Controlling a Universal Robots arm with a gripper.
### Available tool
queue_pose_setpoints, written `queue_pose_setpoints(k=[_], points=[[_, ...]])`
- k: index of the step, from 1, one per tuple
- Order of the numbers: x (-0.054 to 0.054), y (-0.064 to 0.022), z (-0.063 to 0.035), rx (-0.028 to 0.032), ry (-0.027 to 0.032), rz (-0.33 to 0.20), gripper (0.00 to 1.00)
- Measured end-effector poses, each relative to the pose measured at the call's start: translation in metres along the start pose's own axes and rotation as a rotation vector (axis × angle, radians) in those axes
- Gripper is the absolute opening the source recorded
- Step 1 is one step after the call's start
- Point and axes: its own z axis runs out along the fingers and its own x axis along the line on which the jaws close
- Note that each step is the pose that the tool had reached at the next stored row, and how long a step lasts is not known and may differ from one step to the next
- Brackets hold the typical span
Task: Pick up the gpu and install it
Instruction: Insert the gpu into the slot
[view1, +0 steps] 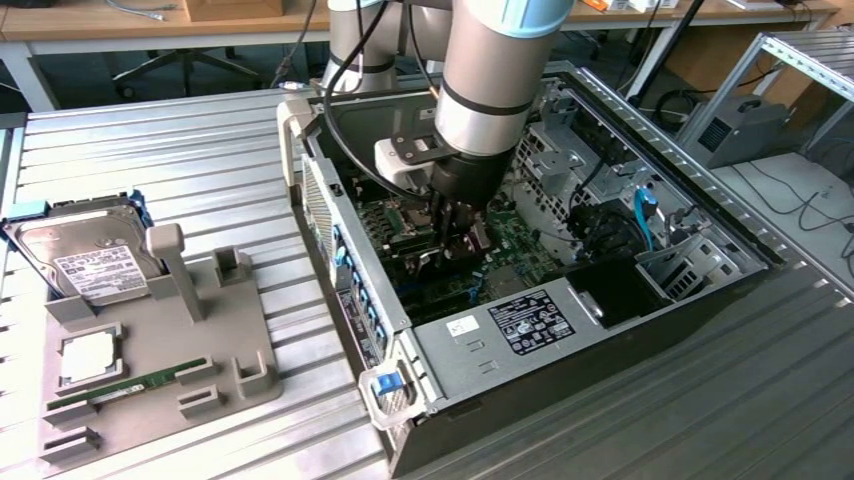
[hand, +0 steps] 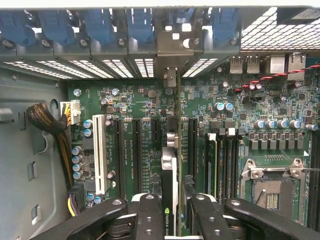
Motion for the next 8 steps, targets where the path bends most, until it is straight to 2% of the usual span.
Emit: queue_pose_setpoints(k=[8], points=[[0.0, 0.0001, 0.0007, 0.0, 0.0001, 0.0, 0.27]])
